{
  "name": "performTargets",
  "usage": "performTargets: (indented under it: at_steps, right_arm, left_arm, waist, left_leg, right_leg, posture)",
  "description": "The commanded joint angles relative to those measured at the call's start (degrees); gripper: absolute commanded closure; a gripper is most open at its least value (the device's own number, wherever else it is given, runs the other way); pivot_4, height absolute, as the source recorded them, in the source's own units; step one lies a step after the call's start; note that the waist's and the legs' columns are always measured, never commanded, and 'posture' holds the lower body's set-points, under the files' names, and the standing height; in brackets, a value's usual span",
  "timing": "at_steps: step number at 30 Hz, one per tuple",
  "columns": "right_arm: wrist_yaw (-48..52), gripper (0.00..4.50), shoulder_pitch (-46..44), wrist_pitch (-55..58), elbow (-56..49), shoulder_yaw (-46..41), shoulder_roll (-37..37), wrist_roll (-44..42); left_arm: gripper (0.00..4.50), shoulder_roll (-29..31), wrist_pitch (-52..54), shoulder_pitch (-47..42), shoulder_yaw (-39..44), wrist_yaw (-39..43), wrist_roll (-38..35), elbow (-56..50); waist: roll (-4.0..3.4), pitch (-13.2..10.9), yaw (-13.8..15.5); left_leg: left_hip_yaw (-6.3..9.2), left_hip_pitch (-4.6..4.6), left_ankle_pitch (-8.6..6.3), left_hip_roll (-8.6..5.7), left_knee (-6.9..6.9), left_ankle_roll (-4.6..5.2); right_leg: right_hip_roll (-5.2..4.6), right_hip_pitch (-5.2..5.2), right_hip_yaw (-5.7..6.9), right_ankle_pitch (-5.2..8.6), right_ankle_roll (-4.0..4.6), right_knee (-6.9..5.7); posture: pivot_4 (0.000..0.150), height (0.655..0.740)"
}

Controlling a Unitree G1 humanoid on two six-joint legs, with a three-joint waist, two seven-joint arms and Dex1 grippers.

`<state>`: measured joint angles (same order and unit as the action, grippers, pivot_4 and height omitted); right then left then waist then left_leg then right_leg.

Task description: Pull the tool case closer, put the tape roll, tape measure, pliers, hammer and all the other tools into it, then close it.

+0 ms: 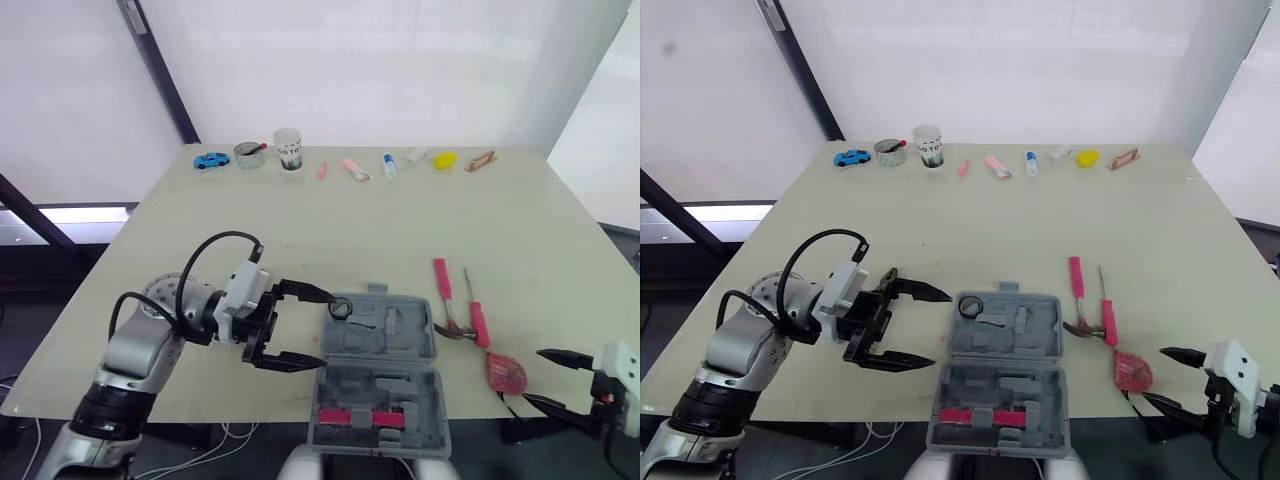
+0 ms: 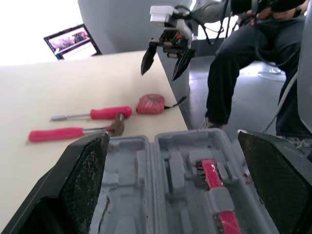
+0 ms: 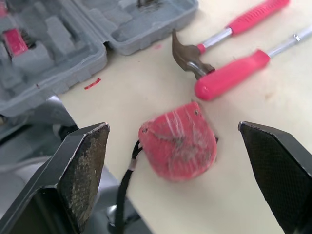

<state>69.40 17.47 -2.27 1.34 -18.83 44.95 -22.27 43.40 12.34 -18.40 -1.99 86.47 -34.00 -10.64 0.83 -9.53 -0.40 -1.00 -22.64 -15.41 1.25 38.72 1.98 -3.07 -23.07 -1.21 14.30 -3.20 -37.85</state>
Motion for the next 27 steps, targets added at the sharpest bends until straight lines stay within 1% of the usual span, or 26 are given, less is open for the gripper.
performTargets:
  at_steps: [1,3,7,12,18,27]
  right_arm:
    - [2.2,0.04,-4.8,-5.4,5.0,3.8,0.7,3.3]
    - [2.9,0.04,-7.2,-6.6,6.7,5.5,0.8,4.2]
    - [3.5,0.04,-12.2,-10.7,12.7,9.6,1.8,8.7]
    - [4.1,0.04,-15.3,-15.2,18.1,13.2,1.7,11.5]
    - [3.6,0.04,-19.0,-17.6,22.8,15.5,1.2,13.0]
    - [4.1,0.04,-20.4,-18.0,26.0,16.7,0.8,12.4]
  left_arm:
    - [0.00,2.9,1.4,-2.1,1.8,4.3,-2.7,-0.1]
    - [0.00,3.6,1.5,-2.7,2.1,5.6,-3.6,0.6]
    - [0.00,6.4,0.9,-3.3,1.2,6.0,-6.5,1.0]
    - [0.00,7.7,2.0,-3.0,1.1,6.0,-8.9,-0.4]
    - [0.00,7.9,1.6,-2.7,1.2,6.0,-8.3,-1.1]
    - [0.00,7.2,1.9,-2.5,1.5,5.8,-8.0,-1.8]
  waist:
    - [-0.01,0.0,-0.1]
    - [-0.04,0.0,-0.2]
    - [-0.03,0.0,-0.4]
    - [-0.03,0.0,-0.2]
    - [-0.04,0.0,-0.4]
    - [-0.04,0.0,-0.3]
  left_leg:
    - [0.01,0.00,0.00,0.00,0.00,0.00]
    - [0.00,0.00,0.00,0.00,0.00,0.00]
    - [0.03,0.03,0.00,0.00,0.01,0.00]
    - [0.02,0.02,0.00,0.00,0.02,0.00]
    - [0.01,0.05,0.00,0.00,0.04,0.00]
    - [0.02,0.05,0.00,0.00,0.05,0.00]
  right_leg:
    - [0.00,0.00,-0.01,0.00,0.00,0.00]
    - [0.00,-0.01,-0.04,0.00,0.00,-0.01]
    - [-0.01,-0.01,-0.10,-0.01,-0.01,-0.02]
    - [-0.01,-0.01,-0.06,-0.01,0.00,-0.02]
    - [-0.01,0.00,-0.13,-0.02,0.00,-0.03]
    - [-0.01,0.00,-0.14,-0.03,0.01,-0.06]
  posture:
    - [0.150,0.7400]
    - [0.150,0.7400]
    - [0.150,0.7400]
    - [0.150,0.7400]
    - [0.150,0.7400]
    - [0.150,0.7400]
